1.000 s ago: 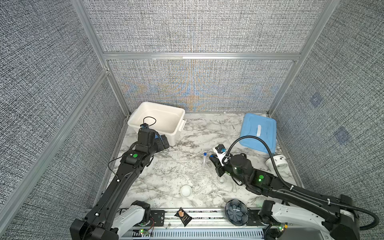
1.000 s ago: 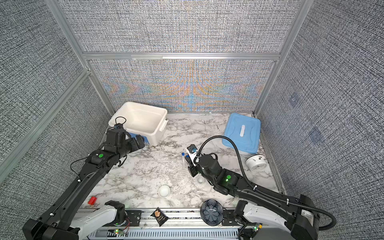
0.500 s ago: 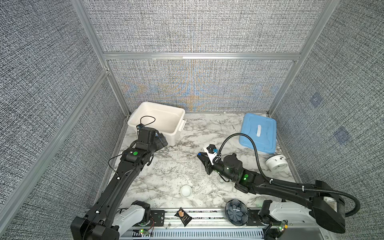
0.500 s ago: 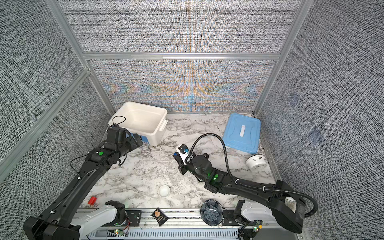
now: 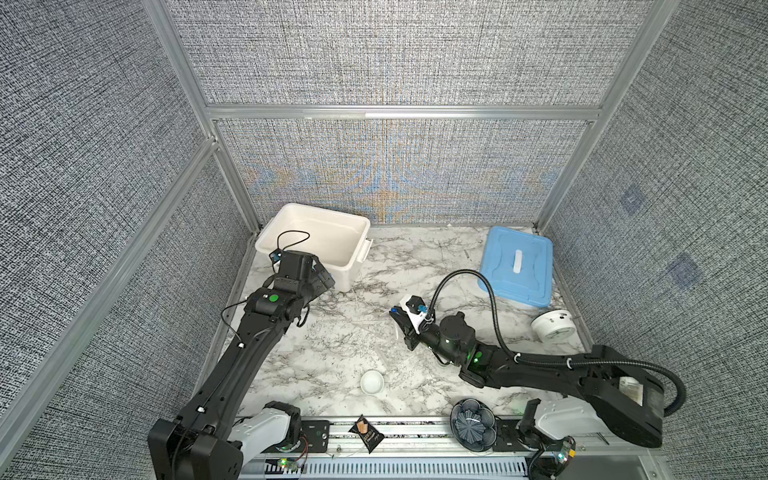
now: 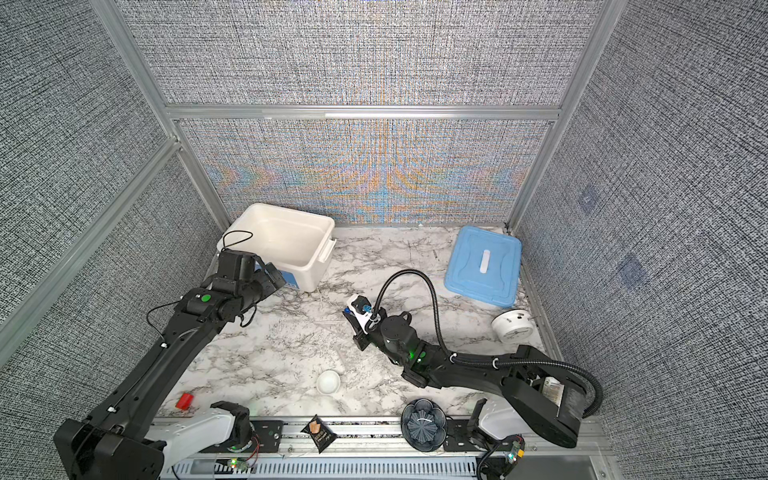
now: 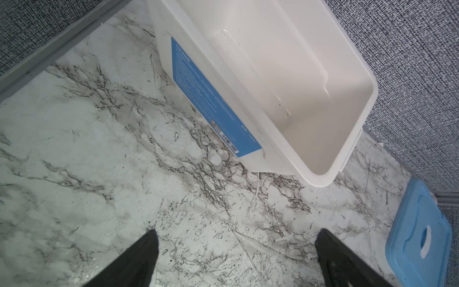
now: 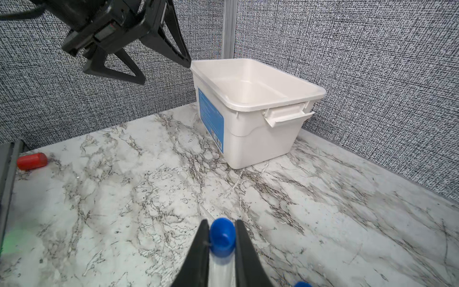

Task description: Organize the chemistry lab equipment

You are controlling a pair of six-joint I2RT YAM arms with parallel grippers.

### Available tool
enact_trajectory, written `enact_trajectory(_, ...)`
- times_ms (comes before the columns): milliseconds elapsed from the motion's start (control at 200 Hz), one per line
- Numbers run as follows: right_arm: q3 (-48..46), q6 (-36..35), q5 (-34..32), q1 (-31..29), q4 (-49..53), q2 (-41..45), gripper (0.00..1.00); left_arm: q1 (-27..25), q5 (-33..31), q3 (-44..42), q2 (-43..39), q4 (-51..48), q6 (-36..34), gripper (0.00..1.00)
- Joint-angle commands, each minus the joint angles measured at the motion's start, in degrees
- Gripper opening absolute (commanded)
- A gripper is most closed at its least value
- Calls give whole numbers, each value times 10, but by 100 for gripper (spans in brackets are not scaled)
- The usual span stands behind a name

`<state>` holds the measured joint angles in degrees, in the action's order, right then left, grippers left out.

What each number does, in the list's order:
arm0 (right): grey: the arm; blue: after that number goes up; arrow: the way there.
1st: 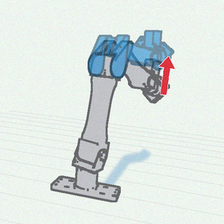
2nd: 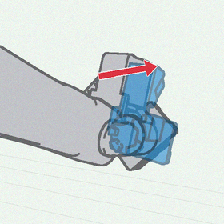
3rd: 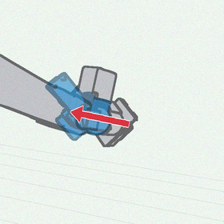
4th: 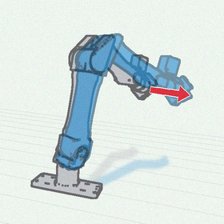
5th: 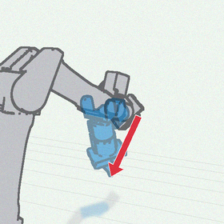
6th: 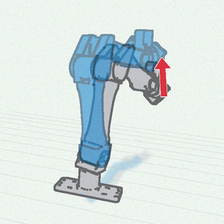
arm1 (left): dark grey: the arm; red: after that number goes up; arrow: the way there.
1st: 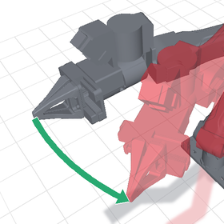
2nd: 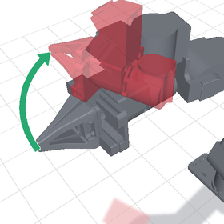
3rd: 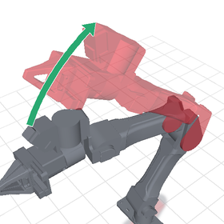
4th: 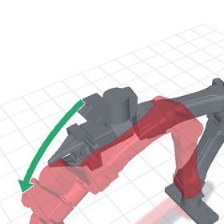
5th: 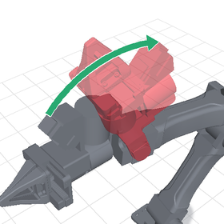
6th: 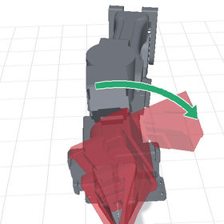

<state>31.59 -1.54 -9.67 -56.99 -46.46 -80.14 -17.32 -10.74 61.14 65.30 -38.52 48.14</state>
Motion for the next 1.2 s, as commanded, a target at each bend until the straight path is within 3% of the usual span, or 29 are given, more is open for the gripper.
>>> enact_trajectory(0,-3,-10,-7,6,-62,-20,18,2,8,0,6,-1,13,99)
enact_trajectory(1000,-59,-10,-37,7,-127,-47,20,6,43,24,55,2,-3,99)
enact_trajectory(1196,-69,-10,-52,5,-152,-57,24,6,50,26,62,8,1,99)
